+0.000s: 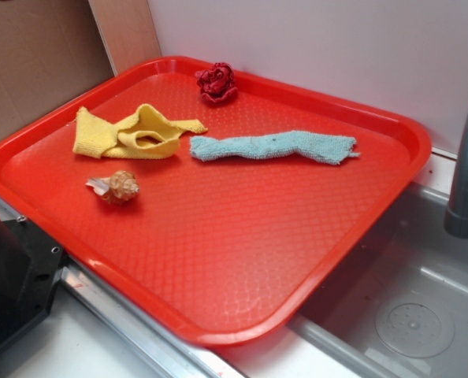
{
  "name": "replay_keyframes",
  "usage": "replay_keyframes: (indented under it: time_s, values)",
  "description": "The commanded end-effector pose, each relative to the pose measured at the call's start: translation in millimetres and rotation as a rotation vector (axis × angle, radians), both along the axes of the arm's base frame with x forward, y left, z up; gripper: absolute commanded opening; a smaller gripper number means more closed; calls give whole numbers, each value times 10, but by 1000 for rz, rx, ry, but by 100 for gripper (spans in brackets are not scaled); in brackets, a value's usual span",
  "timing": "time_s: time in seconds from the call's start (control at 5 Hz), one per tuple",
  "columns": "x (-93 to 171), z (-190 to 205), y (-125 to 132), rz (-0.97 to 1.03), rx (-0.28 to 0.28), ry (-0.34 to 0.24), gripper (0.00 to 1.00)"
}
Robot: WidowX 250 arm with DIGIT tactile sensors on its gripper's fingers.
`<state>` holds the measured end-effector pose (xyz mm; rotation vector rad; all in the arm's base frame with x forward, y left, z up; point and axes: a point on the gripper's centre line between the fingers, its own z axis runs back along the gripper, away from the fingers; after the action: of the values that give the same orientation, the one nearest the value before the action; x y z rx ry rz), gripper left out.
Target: Grab the shell.
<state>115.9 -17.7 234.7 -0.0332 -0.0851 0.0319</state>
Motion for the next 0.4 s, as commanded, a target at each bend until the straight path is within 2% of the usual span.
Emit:
replay_keyframes:
  time_s: [0.0,0.2]
  values:
    - [0,0,0,0,0,0,100]
    - [88,-53,112,199,-72,35,100]
